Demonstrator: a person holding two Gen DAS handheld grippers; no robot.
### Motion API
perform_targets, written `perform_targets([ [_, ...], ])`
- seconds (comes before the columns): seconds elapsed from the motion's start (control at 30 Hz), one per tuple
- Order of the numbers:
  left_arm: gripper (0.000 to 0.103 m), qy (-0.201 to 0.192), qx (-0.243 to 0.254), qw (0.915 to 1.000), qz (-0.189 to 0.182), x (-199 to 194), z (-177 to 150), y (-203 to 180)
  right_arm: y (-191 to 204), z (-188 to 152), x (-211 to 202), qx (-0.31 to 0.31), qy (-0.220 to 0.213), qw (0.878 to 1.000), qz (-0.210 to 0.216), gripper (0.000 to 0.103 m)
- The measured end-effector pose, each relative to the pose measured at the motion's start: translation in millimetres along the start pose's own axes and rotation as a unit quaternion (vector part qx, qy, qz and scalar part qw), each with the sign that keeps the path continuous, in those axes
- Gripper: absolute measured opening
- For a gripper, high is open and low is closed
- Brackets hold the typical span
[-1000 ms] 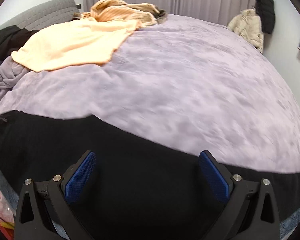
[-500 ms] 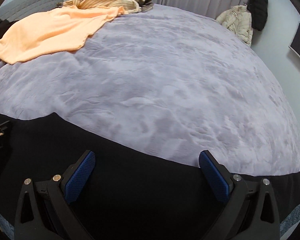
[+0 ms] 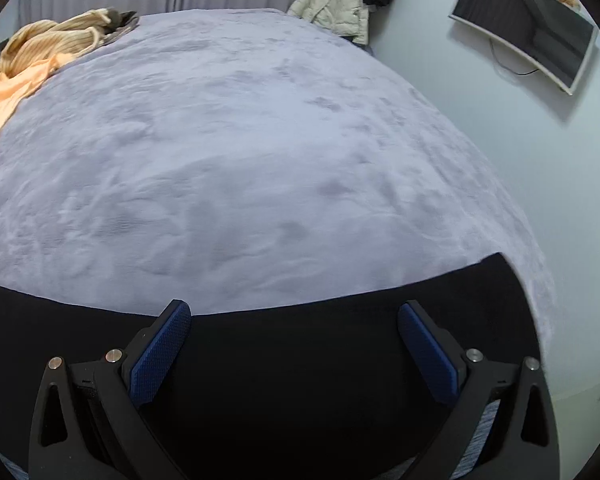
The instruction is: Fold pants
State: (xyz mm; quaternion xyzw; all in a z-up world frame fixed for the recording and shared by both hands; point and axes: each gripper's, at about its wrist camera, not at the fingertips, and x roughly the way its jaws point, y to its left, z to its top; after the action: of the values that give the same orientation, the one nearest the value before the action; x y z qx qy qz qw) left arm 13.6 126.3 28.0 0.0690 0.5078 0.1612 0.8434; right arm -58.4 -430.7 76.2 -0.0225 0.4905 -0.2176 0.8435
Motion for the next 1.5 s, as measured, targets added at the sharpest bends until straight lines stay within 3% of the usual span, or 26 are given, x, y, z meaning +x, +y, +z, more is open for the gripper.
perform_targets([
  [0.07,0.103,-0.002,0.003,1.0,0.004,-1.9,-0.2,-1.5,-26.1,-0.6,5.9,0.013,0.001,0.999,-0.031,0.103],
  [0.13,0.103,-0.004,0.005,0.9999,0.014,-7.8,0.2,-2.9,-51.2,-1.3,8.8,0.04,0.009,0.999,-0.035,0.103],
  [0.23,0.103,-0.032,0.019,0.999,0.023,-37.5,-2.8,-11.0,-60.1,-5.9,-4.7,0.056,0.004,0.996,-0.073,0.103],
  [0.3,0.103,-0.053,0.029,0.9981,0.013,-62.1,-7.9,-20.3,-39.9,-12.3,-33.0,0.038,-0.037,0.998,-0.039,0.103],
  [0.37,0.103,-0.073,0.046,0.9961,-0.018,-89.8,-21.4,-43.0,-4.6,-24.6,-55.8,-0.001,-0.055,0.998,0.028,0.103],
  [0.47,0.103,-0.071,0.089,0.9907,-0.075,-109.4,-48.5,-90.6,60.0,-44.7,-71.7,-0.085,-0.063,0.988,0.109,0.103],
  [0.53,0.103,-0.06,0.116,0.9866,-0.098,-110.2,-63.9,-117.0,93.5,-56.1,-70.6,-0.132,-0.073,0.981,0.119,0.103],
  [0.6,0.103,-0.048,0.143,0.9844,-0.09,-105.2,-75.8,-136.4,103.3,-61.2,-64.6,-0.154,-0.081,0.978,0.115,0.103],
  [0.67,0.103,-0.051,0.147,0.9839,-0.087,-100.4,-79.4,-138.5,83.5,-58.4,-55.3,-0.137,-0.076,0.98,0.119,0.103],
  [0.8,0.103,-0.029,0.122,0.9861,-0.109,-94.3,-74.0,-125.0,-6.3,-39.4,-13.2,-0.049,-0.017,0.996,0.073,0.103],
  [0.93,0.103,-0.018,0.114,0.9882,-0.1,-94.7,-72.3,-125.5,-75.0,-38.8,-13.8,0.033,-0.006,0.999,0.024,0.103],
  [1.0,0.103,-0.03,0.129,0.9864,-0.098,-107.0,-76.2,-133.0,-66.2,-46.1,-33.7,0.022,-0.018,0.999,0.022,0.103],
  [1.13,0.103,-0.025,0.165,0.9729,-0.16,-125.4,-90.4,-157.1,-1.7,-67.7,-73.0,-0.038,-0.037,0.987,0.153,0.103],
  [1.2,0.103,-0.031,0.177,0.9702,-0.163,-127.7,-96.3,-165.9,30.8,-82.2,-81.7,-0.081,-0.039,0.977,0.195,0.103],
  [1.27,0.103,-0.032,0.18,0.9701,-0.16,-125.2,-97.8,-168.0,46.5,-94.6,-76.8,-0.119,-0.036,0.977,0.173,0.103],
  [1.33,0.103,-0.02,0.171,0.97,-0.171,-118.6,-96.2,-163.3,36.2,-101.4,-72.5,-0.112,-0.038,0.977,0.176,0.103],
  [1.5,0.103,0.0,0.145,0.971,-0.19,-106.5,-93.3,-148.0,-40.4,-104.1,-56.2,-0.042,-0.026,0.991,0.127,0.103],
])
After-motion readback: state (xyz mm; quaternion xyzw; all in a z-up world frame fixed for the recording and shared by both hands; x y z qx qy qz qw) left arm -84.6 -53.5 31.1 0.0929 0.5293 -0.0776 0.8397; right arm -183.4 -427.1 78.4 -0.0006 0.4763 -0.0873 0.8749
